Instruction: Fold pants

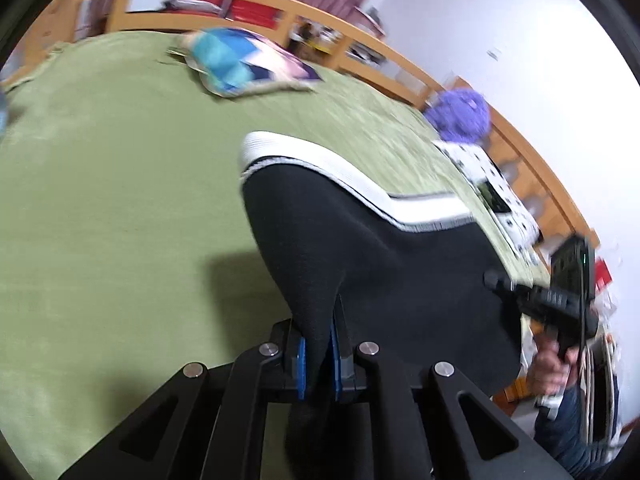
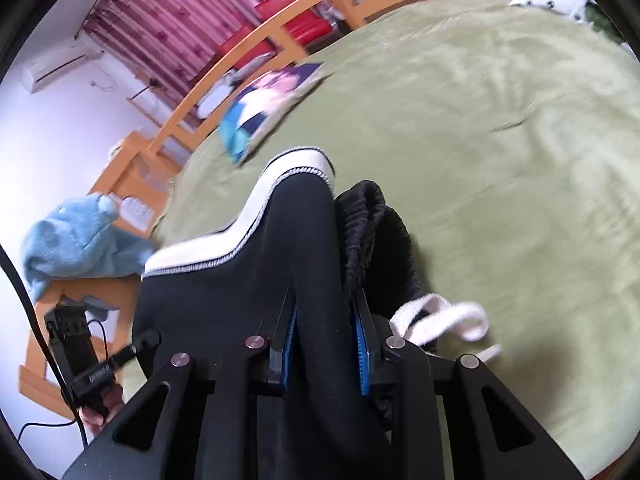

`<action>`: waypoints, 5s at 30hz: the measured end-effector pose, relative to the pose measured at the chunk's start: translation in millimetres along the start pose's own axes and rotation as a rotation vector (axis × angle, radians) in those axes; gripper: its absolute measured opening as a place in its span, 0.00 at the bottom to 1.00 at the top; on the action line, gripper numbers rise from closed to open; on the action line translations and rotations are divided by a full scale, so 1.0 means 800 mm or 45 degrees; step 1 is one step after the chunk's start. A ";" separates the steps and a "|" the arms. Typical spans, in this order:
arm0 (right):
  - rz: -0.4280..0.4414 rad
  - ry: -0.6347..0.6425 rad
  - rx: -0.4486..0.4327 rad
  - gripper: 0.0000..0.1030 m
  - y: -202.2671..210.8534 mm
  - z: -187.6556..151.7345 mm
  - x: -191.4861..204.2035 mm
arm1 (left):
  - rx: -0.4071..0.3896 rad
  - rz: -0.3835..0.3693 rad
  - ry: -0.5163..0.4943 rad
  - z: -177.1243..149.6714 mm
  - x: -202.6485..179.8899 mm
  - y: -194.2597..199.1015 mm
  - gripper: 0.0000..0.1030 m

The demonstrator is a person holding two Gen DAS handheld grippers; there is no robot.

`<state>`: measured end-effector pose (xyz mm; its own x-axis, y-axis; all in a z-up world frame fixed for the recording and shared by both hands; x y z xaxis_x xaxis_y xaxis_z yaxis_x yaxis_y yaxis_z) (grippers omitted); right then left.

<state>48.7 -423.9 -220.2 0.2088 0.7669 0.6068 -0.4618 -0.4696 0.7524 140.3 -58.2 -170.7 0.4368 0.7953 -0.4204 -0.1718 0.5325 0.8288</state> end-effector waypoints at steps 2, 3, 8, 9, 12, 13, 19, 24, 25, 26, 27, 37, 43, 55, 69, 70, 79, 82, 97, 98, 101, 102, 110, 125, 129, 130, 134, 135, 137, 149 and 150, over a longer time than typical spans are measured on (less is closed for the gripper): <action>0.072 0.000 0.042 0.22 -0.029 -0.007 0.024 | -0.018 0.070 0.015 0.006 0.031 0.024 0.09; 0.108 0.011 0.064 0.22 -0.049 -0.009 0.041 | -0.025 0.104 0.023 0.008 0.045 0.034 0.09; 0.168 0.037 0.141 0.22 -0.129 -0.001 0.095 | 0.001 0.178 0.125 0.018 0.125 0.048 0.09; 0.149 0.042 0.137 0.22 -0.137 0.003 0.100 | 0.023 0.165 0.139 0.018 0.135 0.041 0.10; 0.036 0.092 0.138 0.32 -0.151 0.014 0.098 | 0.061 0.160 0.168 0.014 0.158 0.008 0.19; -0.062 0.127 0.147 0.45 -0.154 0.016 0.099 | 0.074 0.197 0.174 0.012 0.164 -0.002 0.22; -0.376 0.317 0.029 0.50 -0.105 -0.008 0.132 | 0.098 0.387 0.183 -0.017 0.155 0.001 0.43; -0.300 0.471 -0.025 0.50 -0.074 -0.070 0.157 | 0.024 0.456 0.158 -0.082 0.125 0.032 0.55; -0.293 0.485 -0.017 0.50 -0.077 -0.082 0.156 | 0.024 0.465 0.164 -0.097 0.123 0.032 0.55; -0.295 0.496 0.009 0.50 -0.086 -0.098 0.151 | 0.032 0.475 0.175 -0.113 0.121 0.029 0.55; -0.308 0.494 0.039 0.49 -0.097 -0.105 0.150 | 0.046 0.479 0.180 -0.127 0.120 0.023 0.55; -0.369 0.518 -0.024 0.40 -0.078 -0.085 0.148 | -0.038 0.539 0.085 -0.111 0.101 0.045 0.55; -0.350 0.500 -0.082 0.40 -0.116 0.012 0.159 | -0.079 0.527 0.074 -0.020 0.115 0.024 0.57; -0.245 0.358 -0.056 0.14 -0.149 0.036 0.106 | -0.085 0.441 0.059 0.014 0.116 -0.016 0.58; -0.375 0.404 0.041 0.26 -0.125 -0.071 0.121 | 0.094 0.494 0.169 -0.102 0.113 -0.027 0.64; -0.416 0.429 0.029 0.26 -0.123 -0.083 0.125 | 0.111 0.495 0.185 -0.112 0.114 -0.027 0.64; -0.495 0.392 0.050 0.43 -0.064 -0.121 0.166 | 0.013 0.544 0.147 -0.128 0.024 0.056 0.64; -0.490 0.383 -0.022 0.55 -0.026 -0.132 0.183 | -0.068 0.547 0.128 -0.128 -0.016 0.087 0.70; -0.609 0.409 -0.289 0.95 0.119 -0.183 0.233 | -0.362 0.677 0.039 -0.167 -0.148 0.191 0.95; -0.600 0.403 -0.289 0.96 0.122 -0.186 0.233 | -0.366 0.677 0.038 -0.170 -0.151 0.194 0.95; -0.583 0.392 -0.287 0.96 0.131 -0.195 0.233 | -0.383 0.673 0.055 -0.180 -0.156 0.201 0.95; -0.576 0.395 -0.290 0.96 0.133 -0.198 0.234 | -0.387 0.668 0.057 -0.182 -0.158 0.202 0.95; -0.591 0.416 -0.301 0.96 0.141 -0.214 0.245 | -0.388 0.663 0.076 -0.190 -0.161 0.206 0.95; -0.588 0.399 -0.321 0.96 0.151 -0.220 0.246 | -0.390 0.652 0.084 -0.190 -0.160 0.208 0.95; -0.594 0.394 -0.333 0.96 0.155 -0.221 0.248 | -0.391 0.646 0.085 -0.190 -0.160 0.208 0.95; -0.593 0.393 -0.335 0.96 0.156 -0.221 0.249 | -0.390 0.647 0.081 -0.190 -0.159 0.208 0.95; -0.597 0.393 -0.337 0.96 0.157 -0.221 0.248 | -0.389 0.640 0.082 -0.190 -0.160 0.209 0.95; -0.596 0.392 -0.338 0.96 0.158 -0.221 0.249 | -0.390 0.640 0.081 -0.190 -0.161 0.209 0.95; -0.595 0.392 -0.337 0.96 0.158 -0.220 0.248 | -0.391 0.642 0.085 -0.191 -0.165 0.209 0.95; -0.596 0.390 -0.340 0.96 0.159 -0.221 0.249 | -0.393 0.638 0.090 -0.191 -0.169 0.209 0.95; -0.597 0.390 -0.338 0.96 0.159 -0.221 0.249 | -0.393 0.638 0.092 -0.191 -0.169 0.209 0.95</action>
<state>-120.7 -253.5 -48.4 0.2026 0.9745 0.0966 -0.5881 0.0422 0.8077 -82.3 -32.4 -31.5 0.1770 0.9835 -0.0385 -0.5950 0.1380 0.7918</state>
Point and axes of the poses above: each gripper's, at about its wrist camera, not at the fingertips, and y roughly against the way its jaws point, x to its left, z to its top, the point moved 1 cm from there along -y, roughly the way its jaws point, and after that the axes turned 15 degrees about x, right-handed, at the moved point
